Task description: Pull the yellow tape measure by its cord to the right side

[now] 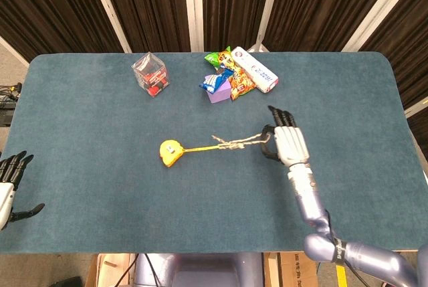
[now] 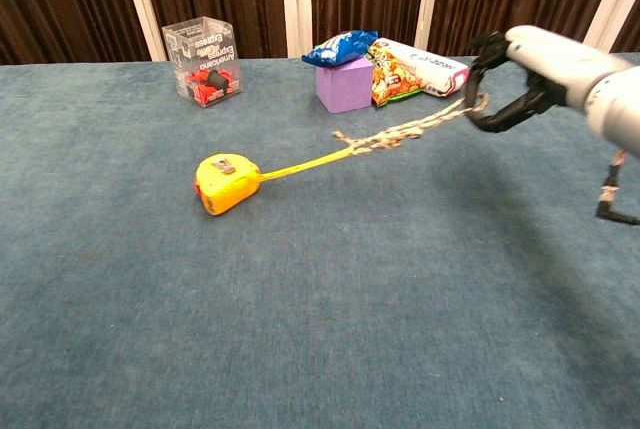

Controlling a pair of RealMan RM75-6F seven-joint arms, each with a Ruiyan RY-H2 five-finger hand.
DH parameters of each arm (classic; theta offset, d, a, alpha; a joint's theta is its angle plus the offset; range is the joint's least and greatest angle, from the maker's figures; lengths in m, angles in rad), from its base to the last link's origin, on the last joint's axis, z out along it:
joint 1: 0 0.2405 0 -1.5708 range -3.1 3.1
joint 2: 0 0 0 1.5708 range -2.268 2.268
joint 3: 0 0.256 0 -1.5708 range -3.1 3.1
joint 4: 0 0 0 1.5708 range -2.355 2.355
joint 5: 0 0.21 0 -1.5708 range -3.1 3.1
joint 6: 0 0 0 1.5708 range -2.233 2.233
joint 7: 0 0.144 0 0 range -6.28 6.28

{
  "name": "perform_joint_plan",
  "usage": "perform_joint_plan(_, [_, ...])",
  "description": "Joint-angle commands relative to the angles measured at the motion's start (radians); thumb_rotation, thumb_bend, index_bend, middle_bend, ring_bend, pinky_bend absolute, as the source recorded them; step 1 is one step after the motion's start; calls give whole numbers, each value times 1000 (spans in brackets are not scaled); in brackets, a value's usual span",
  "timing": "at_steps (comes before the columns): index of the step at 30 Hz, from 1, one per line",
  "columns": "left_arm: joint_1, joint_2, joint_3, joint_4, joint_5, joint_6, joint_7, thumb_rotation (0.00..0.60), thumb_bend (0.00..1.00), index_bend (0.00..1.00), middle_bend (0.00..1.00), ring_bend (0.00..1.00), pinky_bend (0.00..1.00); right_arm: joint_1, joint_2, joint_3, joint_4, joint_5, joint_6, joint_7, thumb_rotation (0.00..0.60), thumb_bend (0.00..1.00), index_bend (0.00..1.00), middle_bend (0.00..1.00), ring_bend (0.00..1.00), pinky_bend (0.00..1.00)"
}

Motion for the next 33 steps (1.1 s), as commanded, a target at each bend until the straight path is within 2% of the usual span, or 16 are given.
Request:
perform_joint_plan(1, [2,0,1,-1,4,4,2,600,0,0,0,0,0,-30,60,-1,-30,-3,24,-1,600,453,607,75,0,0])
perform_joint_plan(12, [7,-6,4,-5,22,22,22,600,0,0,0,0,0,-98,216,19,-10,31,36,73,600,453,607,75,0,0])
perform_joint_plan(21, [10,-8,5,-9,28,31,35,600,0,0,0,0,0,-136,297,48,92,80,22,146,600,454,608,76,0,0])
perform_joint_plan(33, [11,-12,4,-8,31,36,42,600,0,0,0,0,0,-173,376,105,236,204,-28,220,600,454,607,75,0,0])
